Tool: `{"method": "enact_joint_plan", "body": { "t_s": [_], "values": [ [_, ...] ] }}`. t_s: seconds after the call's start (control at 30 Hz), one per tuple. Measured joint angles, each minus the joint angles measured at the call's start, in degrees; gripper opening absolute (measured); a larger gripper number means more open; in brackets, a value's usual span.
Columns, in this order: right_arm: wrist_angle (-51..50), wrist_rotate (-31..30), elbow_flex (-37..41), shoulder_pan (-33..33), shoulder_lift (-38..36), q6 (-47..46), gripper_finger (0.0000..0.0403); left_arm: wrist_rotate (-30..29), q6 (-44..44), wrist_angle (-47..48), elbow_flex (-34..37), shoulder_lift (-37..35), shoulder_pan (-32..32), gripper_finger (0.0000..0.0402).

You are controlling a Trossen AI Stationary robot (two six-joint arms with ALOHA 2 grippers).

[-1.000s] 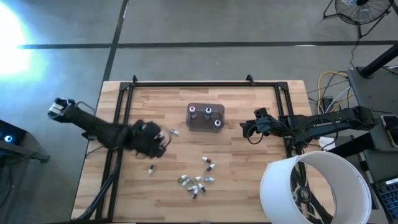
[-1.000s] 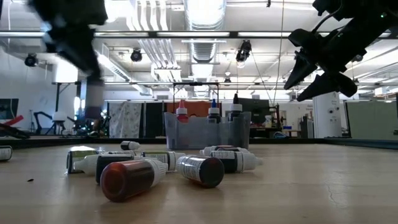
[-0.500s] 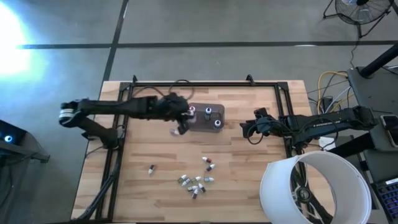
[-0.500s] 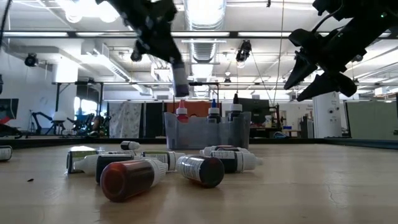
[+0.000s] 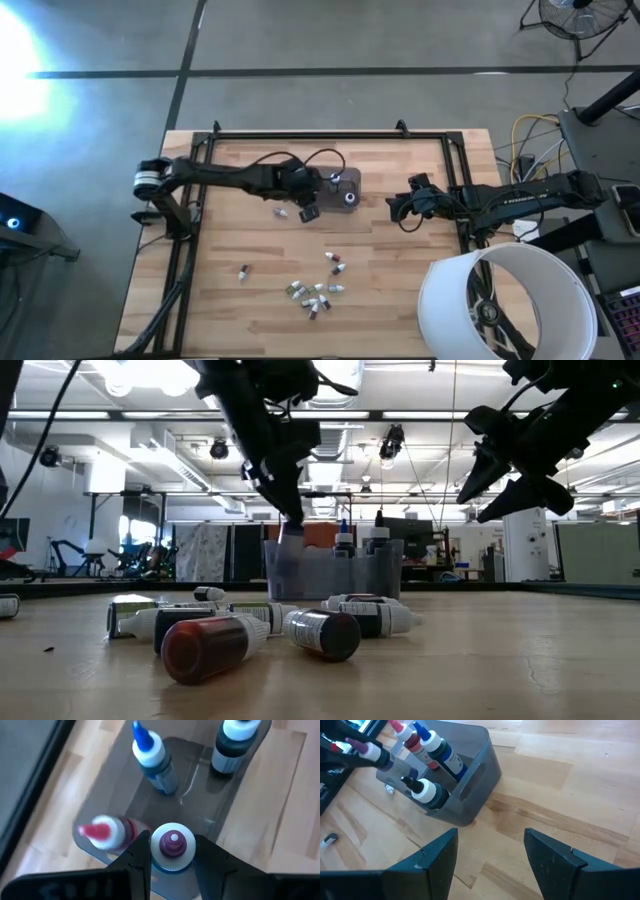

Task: Pick & Place food coloring
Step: Put the large violet food coloring bottle into the black bin

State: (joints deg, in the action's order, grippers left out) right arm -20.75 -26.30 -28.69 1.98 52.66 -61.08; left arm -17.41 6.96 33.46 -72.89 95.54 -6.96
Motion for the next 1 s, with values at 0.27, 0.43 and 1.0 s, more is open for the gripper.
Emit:
{"method": "enact_joint_plan", "body": {
  "t_s": [0.27, 0.43, 1.0],
  "values": [
    [0.0, 0.0, 0.0, 0.0, 0.0, 1.0, 0.0221, -0.8, 5.3, -9.1, 8.4, -4.9, 0.1, 0.0077],
    [0.0, -0.2, 0.0, 0.0, 0.0, 1.7, 0.0221, -0.7, 5.4, -9.6, 10.5, -5.0, 0.1, 0.0085],
    [0.0, -0.2, 0.1, 0.0, 0.0, 1.5, 0.0221, -0.6, 9.3, -10.8, 13.3, -5.0, 0.1, 0.0117]
  ]
}}
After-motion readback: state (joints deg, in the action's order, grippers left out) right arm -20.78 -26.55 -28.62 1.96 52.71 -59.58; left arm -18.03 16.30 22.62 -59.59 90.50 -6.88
